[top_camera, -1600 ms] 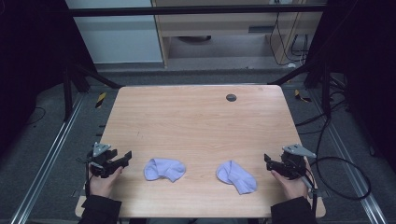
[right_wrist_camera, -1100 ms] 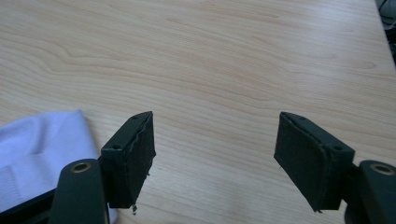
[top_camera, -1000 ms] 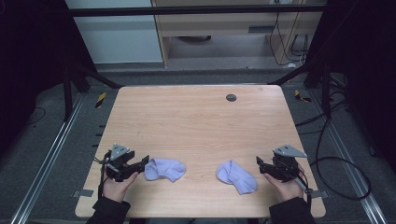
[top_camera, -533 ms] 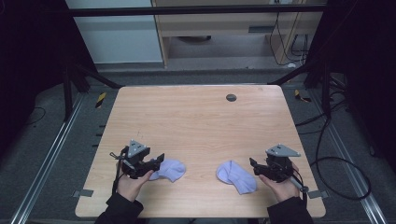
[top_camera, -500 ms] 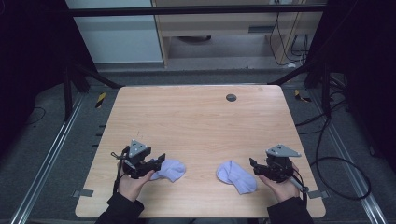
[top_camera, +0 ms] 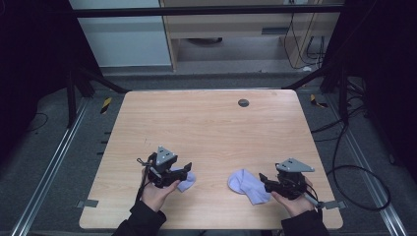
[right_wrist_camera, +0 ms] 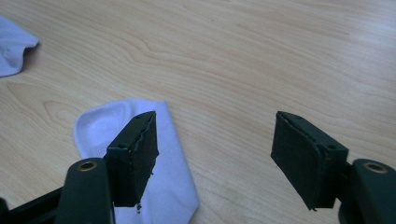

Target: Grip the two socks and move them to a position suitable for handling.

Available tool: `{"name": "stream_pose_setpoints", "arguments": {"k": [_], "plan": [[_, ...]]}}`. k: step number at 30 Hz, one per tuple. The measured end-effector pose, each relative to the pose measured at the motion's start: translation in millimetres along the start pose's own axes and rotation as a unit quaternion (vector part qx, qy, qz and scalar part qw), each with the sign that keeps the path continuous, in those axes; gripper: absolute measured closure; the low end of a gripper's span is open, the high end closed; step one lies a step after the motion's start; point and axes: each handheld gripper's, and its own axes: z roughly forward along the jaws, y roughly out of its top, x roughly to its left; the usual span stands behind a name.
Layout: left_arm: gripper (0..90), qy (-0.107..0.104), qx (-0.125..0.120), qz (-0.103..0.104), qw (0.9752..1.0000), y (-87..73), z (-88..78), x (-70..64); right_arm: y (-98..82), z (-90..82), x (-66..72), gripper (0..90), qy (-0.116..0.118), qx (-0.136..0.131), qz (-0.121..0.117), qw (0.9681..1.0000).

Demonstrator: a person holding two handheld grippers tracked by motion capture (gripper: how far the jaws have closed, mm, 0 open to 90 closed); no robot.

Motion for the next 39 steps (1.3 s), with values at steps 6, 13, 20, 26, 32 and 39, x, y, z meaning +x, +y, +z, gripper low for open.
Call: {"name": "stream_pose_setpoints", "arguments": {"k": [6, 13, 20, 26, 32, 39], "plan": [[40.1, -0.013, 0.008, 0.012, 0.9998, 2.1, 10.3, -15.9, -5.3, 0.6, 3.8, 37.4, 0.012, 0.010, -0.001, 0.9999], [43.7, -0.023, 0.018, 0.025, 0.9993, 3.9, 21.2, -32.4, -11.3, 1.1, 12.8, 42.7, 0.028, 0.023, -0.011, 0.9993], [45.9, -0.032, 0.027, 0.035, 0.9985, 3.4, 31.5, -47.8, -16.2, 1.5, 18.3, 47.9, 0.040, 0.031, -0.013, 0.9986], [47.8, -0.040, 0.034, 0.040, 0.9978, 1.7, 40.4, -59.4, -20.7, 3.1, 23.8, 52.0, 0.052, 0.045, -0.015, 0.9975], [49.9, -0.051, 0.042, 0.044, 0.9968, -1.3, 51.6, -72.9, -23.3, 4.3, 26.9, 54.5, 0.061, 0.052, -0.018, 0.9967], [52.4, -0.063, 0.051, 0.052, 0.9953, -4.2, 64.0, -88.2, -26.1, 4.3, 30.2, 57.7, 0.072, 0.059, -0.024, 0.9954]]}}
